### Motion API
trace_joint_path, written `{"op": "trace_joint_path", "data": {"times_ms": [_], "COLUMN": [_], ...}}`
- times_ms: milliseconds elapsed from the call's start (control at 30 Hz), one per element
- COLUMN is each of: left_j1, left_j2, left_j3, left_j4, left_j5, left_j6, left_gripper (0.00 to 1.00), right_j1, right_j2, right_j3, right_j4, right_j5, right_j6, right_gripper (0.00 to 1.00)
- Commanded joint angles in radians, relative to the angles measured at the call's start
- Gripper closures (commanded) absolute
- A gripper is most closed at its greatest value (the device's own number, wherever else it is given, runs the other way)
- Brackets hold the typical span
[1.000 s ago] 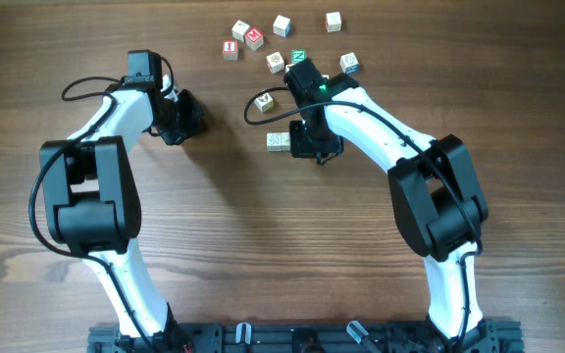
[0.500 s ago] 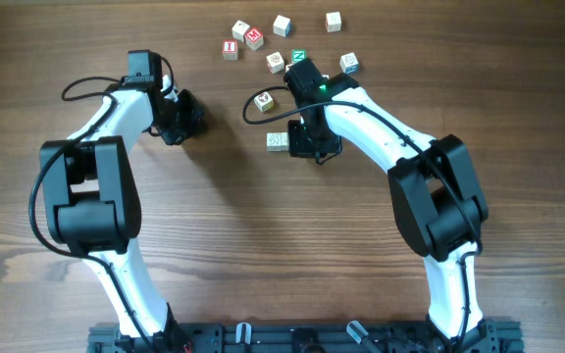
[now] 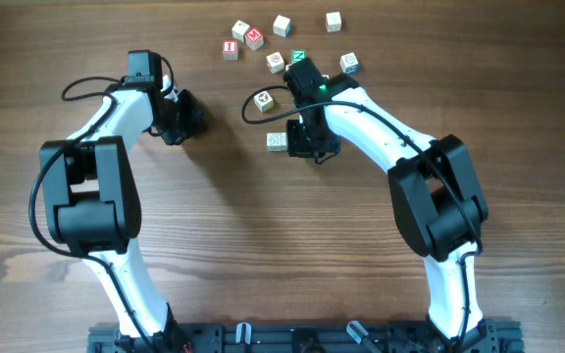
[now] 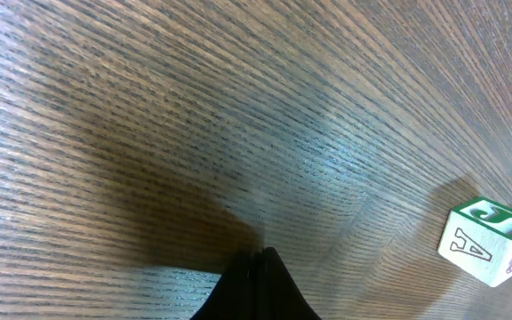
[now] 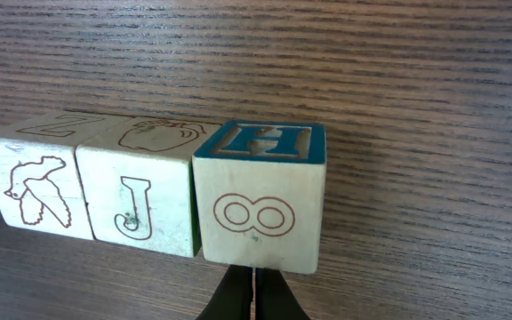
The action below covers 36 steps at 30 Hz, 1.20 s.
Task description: Form a horizontal line
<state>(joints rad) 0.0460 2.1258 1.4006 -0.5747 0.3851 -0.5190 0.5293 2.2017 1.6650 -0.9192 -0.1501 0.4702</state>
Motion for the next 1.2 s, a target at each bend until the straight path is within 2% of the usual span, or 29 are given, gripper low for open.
{"op": "trace_joint_path", "data": {"times_ms": [0,167,367,467,633,867,1167], "left_j1": [0.002,0.002,0.002,0.002,0.002,0.002,0.002], "left_j2": [0.067,0.067,0.067,0.067,0.067,0.067,0.067], "left_j3": [-0.045,-0.045,-0.045,-0.045,-0.045,-0.045,-0.045], "left_j4": [-0.002,-0.001,-0.001,-0.001,-0.002,-0.002,0.000], "left_j5": [-0.129,-0.129,-0.135,-0.137,-0.137,-0.136,-0.137], "left_j6": [-0.013,-0.013,-0.009,-0.009,-0.010,-0.010,-0.010], "left_gripper": [0.96,0.96,0.96,0.96,0.96,0.96,0.96], "right_j1": [0.008,0.008,0.008,0.003,-0.029,-0.075,-0.076], "right_j2": [-0.029,-0.029,-0.047,-0.060,-0.061,-0.060,-0.048], "right_j3": [0.015,0.015,0.016,0.016,0.015,0.015,0.013], "right_j4": [0.000,-0.070,-0.216,-0.166,-0.003,0.208,0.148], "right_j5": [-0.016,0.012,0.290,0.358,0.357,0.233,0.201], "right_j6": [0.001,0.006,0.161,0.164,0.104,0.018,0.018], "right_gripper": [0.95,0.96,0.96,0.95,0.95,0.95,0.95]}}
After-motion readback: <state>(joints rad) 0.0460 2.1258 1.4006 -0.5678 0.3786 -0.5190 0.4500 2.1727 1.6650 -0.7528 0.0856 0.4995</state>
